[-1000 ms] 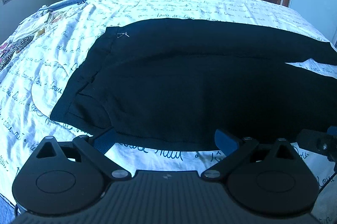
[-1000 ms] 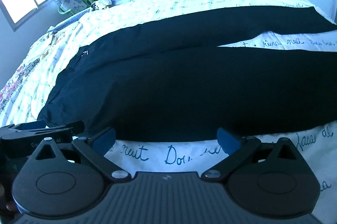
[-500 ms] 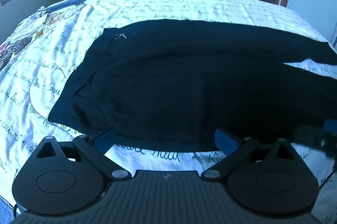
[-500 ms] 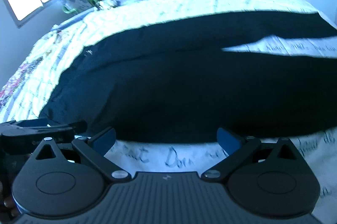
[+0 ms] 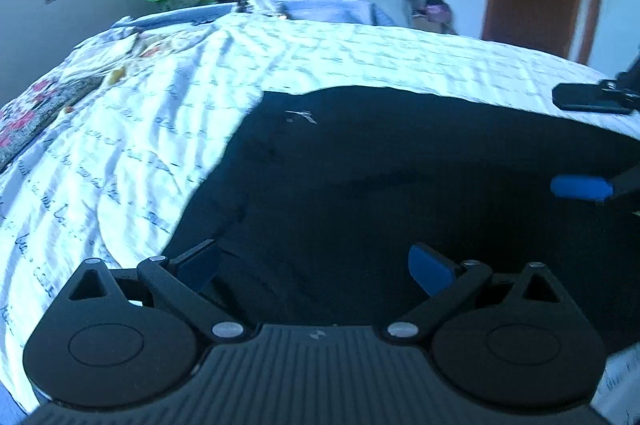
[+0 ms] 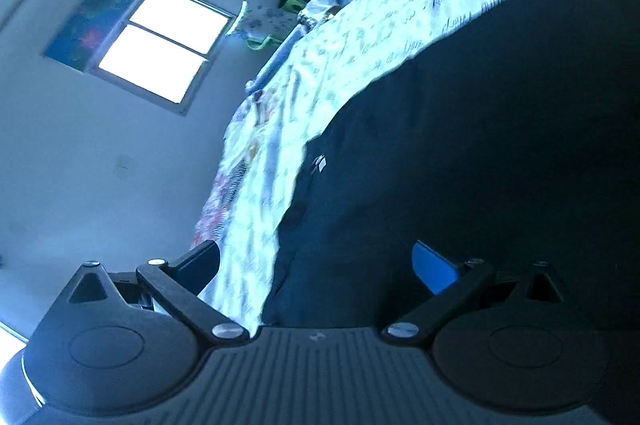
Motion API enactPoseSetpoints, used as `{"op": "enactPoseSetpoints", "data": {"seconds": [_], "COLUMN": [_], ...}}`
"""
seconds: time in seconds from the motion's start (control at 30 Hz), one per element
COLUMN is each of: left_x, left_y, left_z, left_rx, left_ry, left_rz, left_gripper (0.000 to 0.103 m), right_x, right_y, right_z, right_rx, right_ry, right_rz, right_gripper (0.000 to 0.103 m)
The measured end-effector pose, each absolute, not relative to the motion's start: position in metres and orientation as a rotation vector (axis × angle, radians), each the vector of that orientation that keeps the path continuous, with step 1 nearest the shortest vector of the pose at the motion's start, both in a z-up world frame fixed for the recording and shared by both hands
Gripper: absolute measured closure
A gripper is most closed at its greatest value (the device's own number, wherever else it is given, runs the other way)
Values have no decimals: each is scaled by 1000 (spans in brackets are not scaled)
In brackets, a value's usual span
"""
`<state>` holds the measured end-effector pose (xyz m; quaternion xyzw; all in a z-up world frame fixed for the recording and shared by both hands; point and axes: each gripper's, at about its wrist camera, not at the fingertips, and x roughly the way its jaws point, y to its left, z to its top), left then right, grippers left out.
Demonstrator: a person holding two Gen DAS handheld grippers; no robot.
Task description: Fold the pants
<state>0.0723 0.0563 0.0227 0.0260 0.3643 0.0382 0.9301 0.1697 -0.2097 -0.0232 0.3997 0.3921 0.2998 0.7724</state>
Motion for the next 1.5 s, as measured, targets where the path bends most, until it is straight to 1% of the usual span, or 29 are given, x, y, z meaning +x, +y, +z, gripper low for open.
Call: {"op": "enactPoseSetpoints", "data": {"seconds": [0.07,0.13,0.2,0.3,0.5,0.57,0.63,0.73,0.8,0.87,0.9,0.93,0.97,1.03,1.07,1.17,1.3,1.4,1.47,1.5], "left_x": [84,97,108,126,163,174,187,202,212,226,234,242,250,266,277,301,327,338,343,343], "left_y": [66,74,78,82,91,94,96,96,96,97,99,100,102,107,111,123,134,134,133,133], "left_z": [23,24,24,25,22,20,17,13,12,11,10,9,9,8,7,5,2,-2,-7,-9], "left_rx": [31,15,6,17,1,-13,-27,-34,-47,-73,-92,-116,-145,-218,-265,-430,-610,-675,-698,-720], "left_ry": [750,756,765,772,797,813,828,841,846,860,865,876,893,916,932,955,988,1003,1026,1035], "left_rz": [101,116,129,151,194,199,201,215,220,216,211,207,200,170,156,118,34,-6,-15,-14], "left_gripper": [2,2,2,2,2,2,2,2,2,2,2,2,2,3,3,4,4,5,9,15], "right_x": [199,223,251,295,366,376,384,397,405,413,419,420,418,407,397,355,291,252,235,228], "right_y": [-203,-192,-171,-143,-108,-99,-89,-76,-69,-65,-63,-63,-63,-61,-59,-50,-38,-30,-29,-27], "right_z": [-17,-9,-4,-8,-22,-32,-43,-55,-56,-58,-59,-58,-56,-51,-50,-43,-39,-42,-43,-45], "right_rx": [774,630,406,189,-6,-100,-184,-246,-264,-244,-224,-206,-196,-223,-266,-416,-642,-778,-822,-852], "right_ry": [821,725,660,697,779,782,791,800,805,819,831,835,827,797,770,649,480,377,322,295], "right_rz": [616,546,581,587,561,606,659,746,783,822,848,874,898,924,921,906,884,869,860,853], "right_gripper": [0,0,0,0,1,6,7,18,20,28,41,58,78,92,94,96,96,96,96,96]}}
